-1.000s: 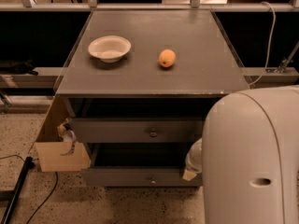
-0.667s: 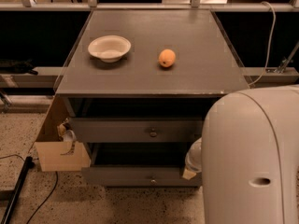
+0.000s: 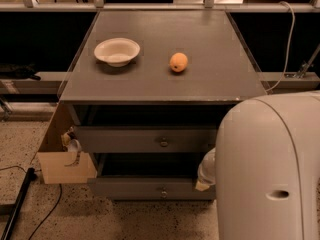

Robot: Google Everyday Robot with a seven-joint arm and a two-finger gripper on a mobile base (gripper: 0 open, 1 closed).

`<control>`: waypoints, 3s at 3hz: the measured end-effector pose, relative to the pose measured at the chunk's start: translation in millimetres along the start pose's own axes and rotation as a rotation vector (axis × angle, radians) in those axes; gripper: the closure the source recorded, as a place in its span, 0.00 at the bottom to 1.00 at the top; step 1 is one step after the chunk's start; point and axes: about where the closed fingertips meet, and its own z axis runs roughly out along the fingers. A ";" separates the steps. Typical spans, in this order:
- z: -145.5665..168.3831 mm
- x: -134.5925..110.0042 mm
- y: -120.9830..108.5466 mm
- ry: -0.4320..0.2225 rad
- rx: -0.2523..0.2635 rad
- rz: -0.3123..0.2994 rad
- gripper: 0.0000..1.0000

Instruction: Open middle drawer

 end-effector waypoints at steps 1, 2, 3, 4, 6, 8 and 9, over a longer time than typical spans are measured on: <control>0.0 0.0 0.0 0.000 0.000 0.000 0.14; 0.3 -0.1 3.7 -0.004 -0.007 -0.006 0.03; -0.7 1.1 13.9 -0.026 -0.024 -0.018 0.26; -5.1 20.8 35.1 -0.031 -0.039 -0.024 0.49; -18.0 34.8 48.4 -0.039 -0.043 -0.031 0.95; -20.5 34.4 47.9 -0.039 -0.043 -0.031 0.68; -20.4 34.4 47.9 -0.039 -0.043 -0.031 0.45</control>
Offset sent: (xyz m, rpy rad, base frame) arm -0.0030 0.0032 -0.0010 -0.0084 0.0112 0.0167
